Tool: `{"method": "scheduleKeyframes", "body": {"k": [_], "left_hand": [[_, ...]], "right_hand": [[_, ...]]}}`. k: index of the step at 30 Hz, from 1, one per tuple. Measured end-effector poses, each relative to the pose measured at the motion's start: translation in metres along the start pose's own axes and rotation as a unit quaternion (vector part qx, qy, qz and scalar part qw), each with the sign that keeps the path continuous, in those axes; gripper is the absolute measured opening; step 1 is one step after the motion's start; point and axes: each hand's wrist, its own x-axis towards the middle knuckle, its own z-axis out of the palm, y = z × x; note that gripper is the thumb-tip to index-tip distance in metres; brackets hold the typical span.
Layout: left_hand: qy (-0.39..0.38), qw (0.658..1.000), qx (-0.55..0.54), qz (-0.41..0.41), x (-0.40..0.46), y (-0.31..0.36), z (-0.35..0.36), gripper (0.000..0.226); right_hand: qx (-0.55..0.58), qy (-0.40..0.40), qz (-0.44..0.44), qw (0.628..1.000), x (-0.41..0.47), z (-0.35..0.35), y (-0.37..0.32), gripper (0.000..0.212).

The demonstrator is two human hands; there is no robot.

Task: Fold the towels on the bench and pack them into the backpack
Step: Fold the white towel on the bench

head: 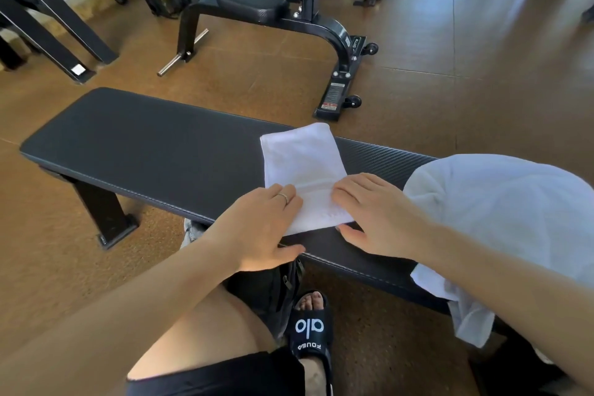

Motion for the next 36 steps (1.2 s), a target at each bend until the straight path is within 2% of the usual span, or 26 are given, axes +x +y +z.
{"method": "scheduleKeyframes", "body": {"k": [3, 6, 8, 11, 13, 15, 17, 23, 27, 29, 31, 33, 35, 36], "left_hand": [[-0.018, 0.999, -0.029, -0.035, 0.002, 0.000, -0.001, 0.053], [0.000, 0.985, -0.141, -0.099, 0.007, -0.008, -0.006, 0.043], [0.030, 0.955, -0.252, -0.155, 0.011, -0.016, -0.006, 0.033], [0.059, 0.892, -0.387, -0.225, 0.016, -0.029, -0.004, 0.020], [0.062, 0.847, -0.457, -0.265, 0.018, -0.034, 0.000, 0.018], [0.070, 0.815, -0.494, -0.294, 0.022, -0.039, 0.006, 0.022], [0.073, 0.805, -0.498, -0.314, 0.027, -0.042, 0.010, 0.025], [0.074, 0.827, -0.444, -0.336, 0.039, -0.044, 0.016, 0.022], [0.092, 0.861, -0.361, -0.346, 0.042, -0.041, 0.017, 0.028], [0.120, 0.895, -0.265, -0.337, 0.044, -0.039, 0.014, 0.032], [0.155, 0.940, -0.146, -0.268, 0.047, -0.038, 0.011, 0.033], [0.168, 0.969, -0.069, -0.167, 0.049, -0.038, 0.012, 0.040], [0.140, 0.984, -0.066, -0.090, 0.048, -0.036, 0.014, 0.036], [0.131, 0.984, -0.090, -0.081, 0.047, -0.035, 0.013, 0.029]], "right_hand": [[0.027, 0.009, 0.009, 1.000, 0.007, -0.003, 0.004, 0.035], [0.086, 0.029, 0.054, 0.994, 0.016, -0.012, 0.004, 0.029], [0.143, 0.033, 0.099, 0.984, 0.023, -0.015, 0.007, 0.029], [0.229, 0.032, 0.174, 0.957, 0.035, -0.014, 0.014, 0.028], [0.246, 0.024, 0.206, 0.947, 0.044, -0.010, 0.019, 0.027], [0.251, 0.018, 0.234, 0.939, 0.053, -0.005, 0.022, 0.027], [0.266, 0.018, 0.263, 0.927, 0.060, 0.001, 0.024, 0.028], [0.279, 0.044, 0.299, 0.911, 0.071, 0.014, 0.022, 0.021], [0.215, 0.049, 0.261, 0.940, 0.075, 0.012, 0.022, 0.014], [0.139, 0.051, 0.227, 0.963, 0.076, 0.010, 0.020, 0.012], [0.041, 0.068, 0.177, 0.981, 0.076, 0.009, 0.020, 0.013], [-0.023, 0.086, 0.117, 0.989, 0.073, 0.007, 0.022, 0.018], [-0.044, 0.083, 0.047, 0.994, 0.068, 0.004, 0.025, 0.027], [-0.044, 0.070, 0.021, 0.996, 0.064, 0.003, 0.026, 0.030]]}}
